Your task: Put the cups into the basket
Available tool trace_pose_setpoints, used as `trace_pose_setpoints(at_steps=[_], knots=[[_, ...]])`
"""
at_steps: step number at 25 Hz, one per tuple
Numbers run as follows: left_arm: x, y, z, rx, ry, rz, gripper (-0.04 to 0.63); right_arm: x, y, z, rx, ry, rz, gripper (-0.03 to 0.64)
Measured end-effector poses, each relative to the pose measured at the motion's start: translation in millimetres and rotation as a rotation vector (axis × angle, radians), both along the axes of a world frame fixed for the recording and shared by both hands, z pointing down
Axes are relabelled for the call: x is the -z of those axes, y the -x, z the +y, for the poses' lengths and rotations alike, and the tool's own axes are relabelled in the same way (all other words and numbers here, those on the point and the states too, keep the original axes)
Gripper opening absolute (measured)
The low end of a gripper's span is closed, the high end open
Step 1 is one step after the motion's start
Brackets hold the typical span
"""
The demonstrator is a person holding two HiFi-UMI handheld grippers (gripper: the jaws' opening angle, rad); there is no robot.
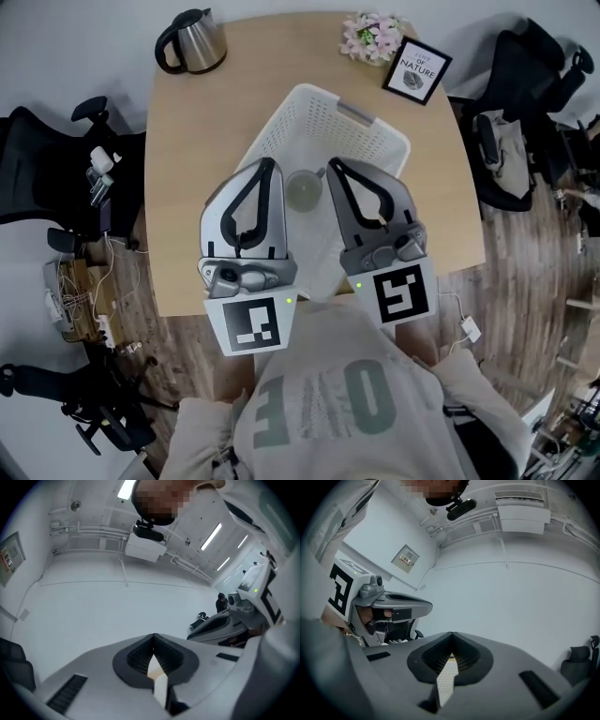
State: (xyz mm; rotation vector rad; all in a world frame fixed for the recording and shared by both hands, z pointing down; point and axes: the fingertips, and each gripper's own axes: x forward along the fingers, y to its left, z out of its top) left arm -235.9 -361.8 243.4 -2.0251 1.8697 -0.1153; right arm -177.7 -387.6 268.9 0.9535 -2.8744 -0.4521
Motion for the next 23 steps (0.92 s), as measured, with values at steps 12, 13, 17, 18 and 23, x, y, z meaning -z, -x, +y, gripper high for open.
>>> trace_pose_setpoints(at_steps=[12,13,17,18,23], knots=[[-8,-14,-3,-0.031,-0.006,-0.105,0.009,-12,6,0,-0.018,0.003,0.044,-0.003],[-8,-14,-3,-0.035,-0.004,-0.108,0.009,-13,6,0,-0.019,0.004,0.049,-0.003],[-10,-11,-2,-0.033,0.001,-0.123,0.009,-14,9,2,-0.016,0.010,0.043,-0.003],[-11,-11,-2,-0.031,0.003,-0.125,0.009,-15,10,3,-0.014,0.012,0.042,-0.003],[-15,-13,-5,-0.036,0.015,-0.114,0.009,-17,8,6,-0.009,0.016,0.039,-0.003]])
